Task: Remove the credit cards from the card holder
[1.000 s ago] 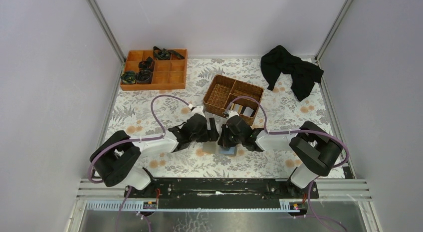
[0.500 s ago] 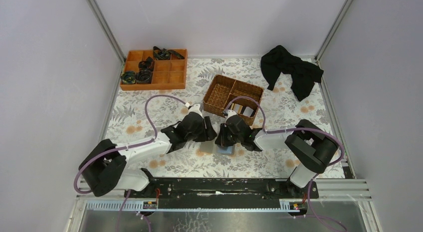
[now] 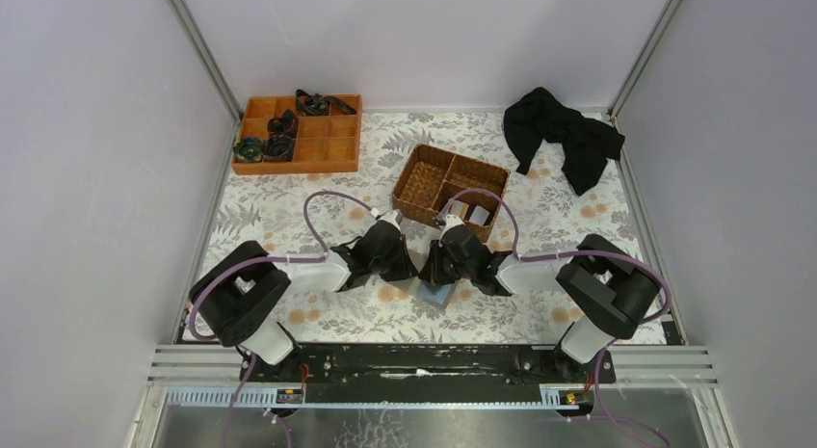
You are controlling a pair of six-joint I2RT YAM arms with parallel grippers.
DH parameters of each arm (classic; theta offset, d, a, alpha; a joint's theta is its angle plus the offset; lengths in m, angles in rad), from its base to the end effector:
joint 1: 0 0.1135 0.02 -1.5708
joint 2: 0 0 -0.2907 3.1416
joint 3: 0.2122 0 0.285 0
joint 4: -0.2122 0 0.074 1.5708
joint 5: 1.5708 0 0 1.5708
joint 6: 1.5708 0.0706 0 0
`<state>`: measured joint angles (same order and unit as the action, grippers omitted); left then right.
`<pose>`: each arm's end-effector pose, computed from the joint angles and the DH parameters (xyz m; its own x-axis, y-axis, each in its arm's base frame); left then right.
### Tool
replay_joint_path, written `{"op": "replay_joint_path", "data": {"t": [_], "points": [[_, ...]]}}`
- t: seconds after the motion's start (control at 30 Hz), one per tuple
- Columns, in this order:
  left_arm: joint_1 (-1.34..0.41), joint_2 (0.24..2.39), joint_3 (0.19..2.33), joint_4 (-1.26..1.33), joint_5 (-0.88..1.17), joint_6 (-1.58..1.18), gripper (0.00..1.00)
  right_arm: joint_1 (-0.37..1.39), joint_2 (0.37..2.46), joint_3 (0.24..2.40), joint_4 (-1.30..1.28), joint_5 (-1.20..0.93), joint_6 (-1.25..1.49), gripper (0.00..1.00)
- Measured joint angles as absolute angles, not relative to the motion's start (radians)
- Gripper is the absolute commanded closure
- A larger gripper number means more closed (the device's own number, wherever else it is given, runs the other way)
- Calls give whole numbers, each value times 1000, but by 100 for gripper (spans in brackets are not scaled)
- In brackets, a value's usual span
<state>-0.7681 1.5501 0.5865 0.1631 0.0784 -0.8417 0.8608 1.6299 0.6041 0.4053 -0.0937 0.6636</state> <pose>0.2283 -0.2282 0.1060 -0.8897 -0.1743 -0.4220 0.1026 0.8243 -0.5568 0.2233 0.2700 0.1127 -0.7942 0.0168 -0.6074 -0.4004 0.7374 0.5440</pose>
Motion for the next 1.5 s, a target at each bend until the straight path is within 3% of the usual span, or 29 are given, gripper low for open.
{"op": "replay_joint_path", "data": {"t": [0.07, 0.37, 0.8, 1.27, 1.5], "points": [[-768, 1571, 609, 160, 74, -831, 100, 861, 1610, 593, 393, -91, 664, 100], [-756, 1605, 643, 165, 46, -812, 100, 861, 1434, 578, 216, -84, 633, 75], [-751, 1639, 673, 176, 40, -813, 100, 861, 1222, 548, 67, -38, 608, 92], [-752, 1656, 690, 179, 40, -813, 100, 861, 1185, 500, 31, -36, 612, 94], [-752, 1656, 690, 179, 41, -813, 100, 861, 1274, 491, 56, -35, 617, 95]]}}
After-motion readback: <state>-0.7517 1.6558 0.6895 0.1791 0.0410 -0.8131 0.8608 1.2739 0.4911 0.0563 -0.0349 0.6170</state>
